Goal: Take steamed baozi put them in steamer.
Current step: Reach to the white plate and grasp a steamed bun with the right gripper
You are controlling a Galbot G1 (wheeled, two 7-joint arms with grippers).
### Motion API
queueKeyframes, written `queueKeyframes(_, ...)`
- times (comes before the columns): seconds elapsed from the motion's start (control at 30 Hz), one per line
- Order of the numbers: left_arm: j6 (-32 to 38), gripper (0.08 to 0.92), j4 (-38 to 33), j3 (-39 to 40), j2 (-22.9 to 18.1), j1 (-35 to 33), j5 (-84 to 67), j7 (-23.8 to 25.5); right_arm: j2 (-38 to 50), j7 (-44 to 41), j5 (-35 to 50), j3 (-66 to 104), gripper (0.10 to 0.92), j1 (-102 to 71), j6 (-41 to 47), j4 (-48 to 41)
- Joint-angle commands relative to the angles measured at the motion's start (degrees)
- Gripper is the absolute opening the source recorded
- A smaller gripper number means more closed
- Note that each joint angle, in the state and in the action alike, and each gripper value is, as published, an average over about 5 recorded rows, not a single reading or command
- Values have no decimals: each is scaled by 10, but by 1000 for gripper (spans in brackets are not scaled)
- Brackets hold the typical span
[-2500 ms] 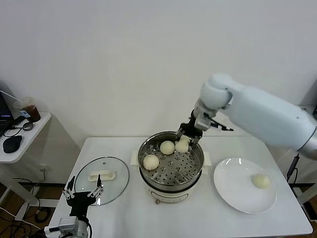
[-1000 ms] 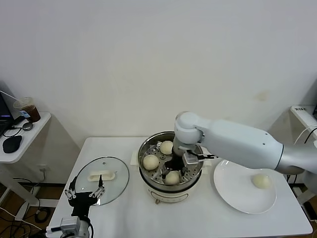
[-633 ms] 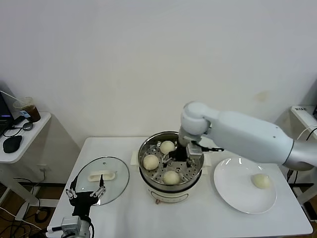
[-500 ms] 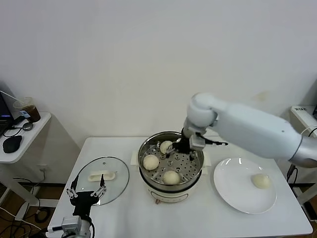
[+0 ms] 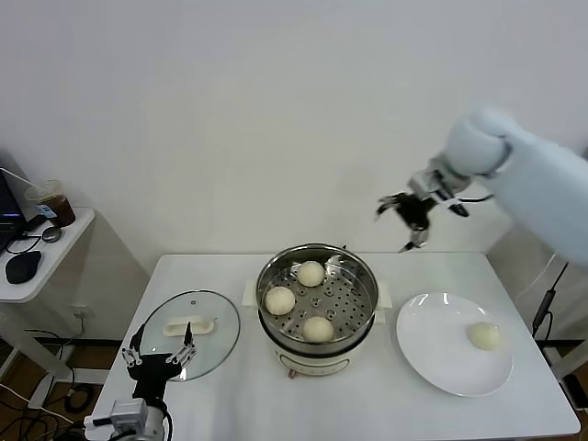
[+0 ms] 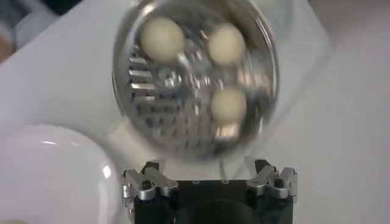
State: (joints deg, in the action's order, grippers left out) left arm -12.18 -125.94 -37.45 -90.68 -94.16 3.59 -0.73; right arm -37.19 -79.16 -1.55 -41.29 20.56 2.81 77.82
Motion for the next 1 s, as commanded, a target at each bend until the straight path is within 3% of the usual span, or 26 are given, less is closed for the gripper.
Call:
queueKeyframes(0.03,-3,823,-2,-3,7,-4,-7,2,147,-3,-93,151,823,-218,79,-18)
queueKeyframes(0.2,-7,823,-4,-7,10,-7,-14,6,144,14,-190,226,823,-330,16,-34)
queueKeyframes(0.4,-7,823,-3,-8,4,-13,-10,6,114,17,-242,244,823,-387,-18,-66)
queueKeyframes(1.0,-5,823,1,-11,-1,-15,-2,4,24,35,-280,235,823,-379,-49,-142)
